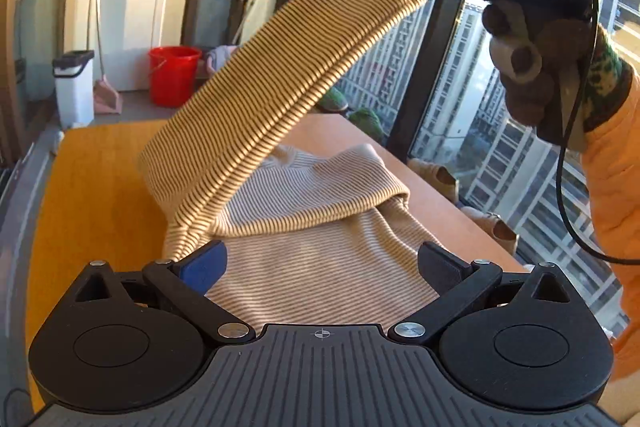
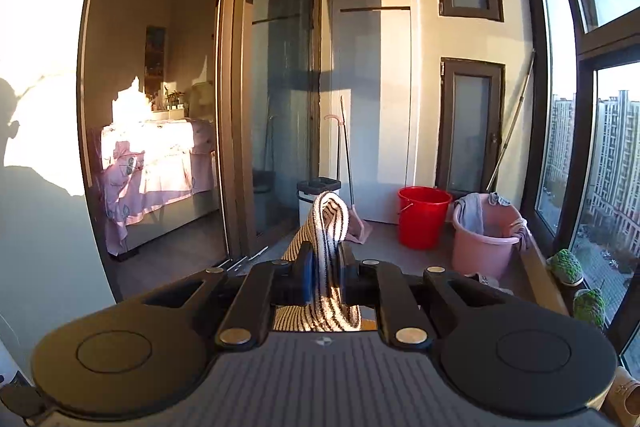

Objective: Fold clothes
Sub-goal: 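Grasp the sweater side with the right gripper and lift it over, then lay the folded side onto the sweater body with the right gripper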

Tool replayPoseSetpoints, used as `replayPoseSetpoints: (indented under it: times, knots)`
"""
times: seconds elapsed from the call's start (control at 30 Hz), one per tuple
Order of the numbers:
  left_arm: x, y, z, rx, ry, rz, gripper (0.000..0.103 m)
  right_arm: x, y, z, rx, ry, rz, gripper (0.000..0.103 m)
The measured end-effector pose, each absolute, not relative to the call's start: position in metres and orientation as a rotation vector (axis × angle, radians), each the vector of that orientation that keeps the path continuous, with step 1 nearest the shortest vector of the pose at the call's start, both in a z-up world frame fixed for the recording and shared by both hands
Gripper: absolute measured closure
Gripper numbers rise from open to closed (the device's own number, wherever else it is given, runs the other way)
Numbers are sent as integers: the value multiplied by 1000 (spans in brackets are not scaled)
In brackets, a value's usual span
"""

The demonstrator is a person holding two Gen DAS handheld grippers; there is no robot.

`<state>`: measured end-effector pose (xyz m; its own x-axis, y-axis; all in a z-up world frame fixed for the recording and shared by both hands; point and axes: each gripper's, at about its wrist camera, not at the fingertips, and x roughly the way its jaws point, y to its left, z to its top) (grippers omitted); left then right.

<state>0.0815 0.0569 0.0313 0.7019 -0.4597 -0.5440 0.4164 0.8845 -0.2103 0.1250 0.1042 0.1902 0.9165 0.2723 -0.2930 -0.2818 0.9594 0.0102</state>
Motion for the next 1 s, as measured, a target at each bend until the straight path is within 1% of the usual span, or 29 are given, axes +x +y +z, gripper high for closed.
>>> replayPoseSetpoints:
  times: [0.13,0.33,0.4,0.43,0.47,0.57,0.67,0.83,0.9,1.0]
  knots:
    - [90,59,24,-67,668,-460,0,141,75,155,36,408,241,91]
    - [98,55,8,-55,744,-443,0,162,22,73,205,650,187,91]
    - [101,59,10,-53,742,-430,0,162,8,46,231,725,152,89]
    - [103,60,12,-54,737,-425,0,160,3,37,237,744,133,86]
    - [107,60,14,-59,730,-422,0,157,-1,30,242,760,114,85]
    - [119,55,18,-70,708,-429,0,143,-4,31,213,720,94,76]
    - [132,44,15,-23,677,-421,0,128,-1,46,154,654,93,74]
    - [147,26,4,175,614,-320,0,114,0,62,166,604,116,74]
    - [152,25,1,181,612,-313,0,112,6,61,163,574,147,74]
    - [159,30,7,58,600,-385,0,116,17,57,160,561,200,74]
